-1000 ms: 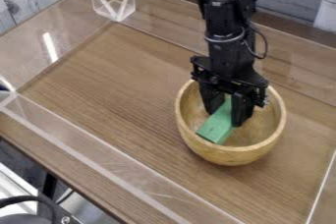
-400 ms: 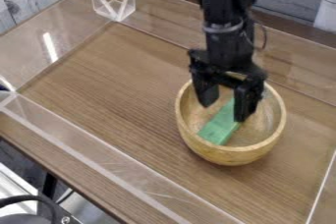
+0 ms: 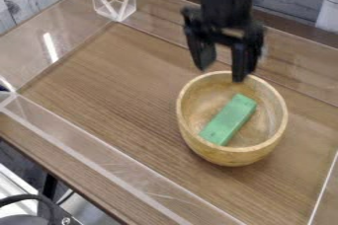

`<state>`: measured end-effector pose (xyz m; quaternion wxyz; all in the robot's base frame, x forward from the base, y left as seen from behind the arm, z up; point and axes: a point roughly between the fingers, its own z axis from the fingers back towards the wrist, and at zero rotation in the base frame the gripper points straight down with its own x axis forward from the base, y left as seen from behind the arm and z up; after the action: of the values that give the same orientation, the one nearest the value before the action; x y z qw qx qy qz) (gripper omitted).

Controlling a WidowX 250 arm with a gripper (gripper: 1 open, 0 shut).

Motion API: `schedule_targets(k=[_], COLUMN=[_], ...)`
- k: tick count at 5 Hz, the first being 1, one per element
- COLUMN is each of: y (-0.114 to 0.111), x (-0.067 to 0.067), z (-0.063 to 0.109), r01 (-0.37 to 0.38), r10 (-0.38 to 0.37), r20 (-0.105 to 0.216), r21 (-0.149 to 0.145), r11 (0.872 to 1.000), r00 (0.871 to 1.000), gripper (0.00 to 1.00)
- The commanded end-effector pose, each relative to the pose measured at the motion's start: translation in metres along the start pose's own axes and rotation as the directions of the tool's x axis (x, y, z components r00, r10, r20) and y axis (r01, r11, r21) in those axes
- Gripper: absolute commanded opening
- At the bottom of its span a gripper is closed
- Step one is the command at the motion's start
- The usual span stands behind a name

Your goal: Put the green block in the brown bowl

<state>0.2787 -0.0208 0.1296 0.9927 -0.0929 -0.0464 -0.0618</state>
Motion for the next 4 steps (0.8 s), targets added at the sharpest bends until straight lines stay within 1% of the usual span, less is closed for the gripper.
schedule_targets(k=[1, 2, 3, 4], y=[0.020, 0.022, 0.021, 0.013], x=[0.007, 0.008, 0.008, 0.002], z=[0.041, 0.032, 0.023, -0.001], r01=[-0.025, -0.029, -0.022, 0.010], r10=[0.021, 0.025, 0.019, -0.010], r20=[0.083, 0.074, 0.056, -0.001], r21=[0.045, 0.050, 0.052, 0.050], r11=[0.999, 0.998, 0.998, 0.999], r00=[0.996, 0.997, 0.998, 1.000], gripper=[1.00, 0.00, 0.00, 0.00])
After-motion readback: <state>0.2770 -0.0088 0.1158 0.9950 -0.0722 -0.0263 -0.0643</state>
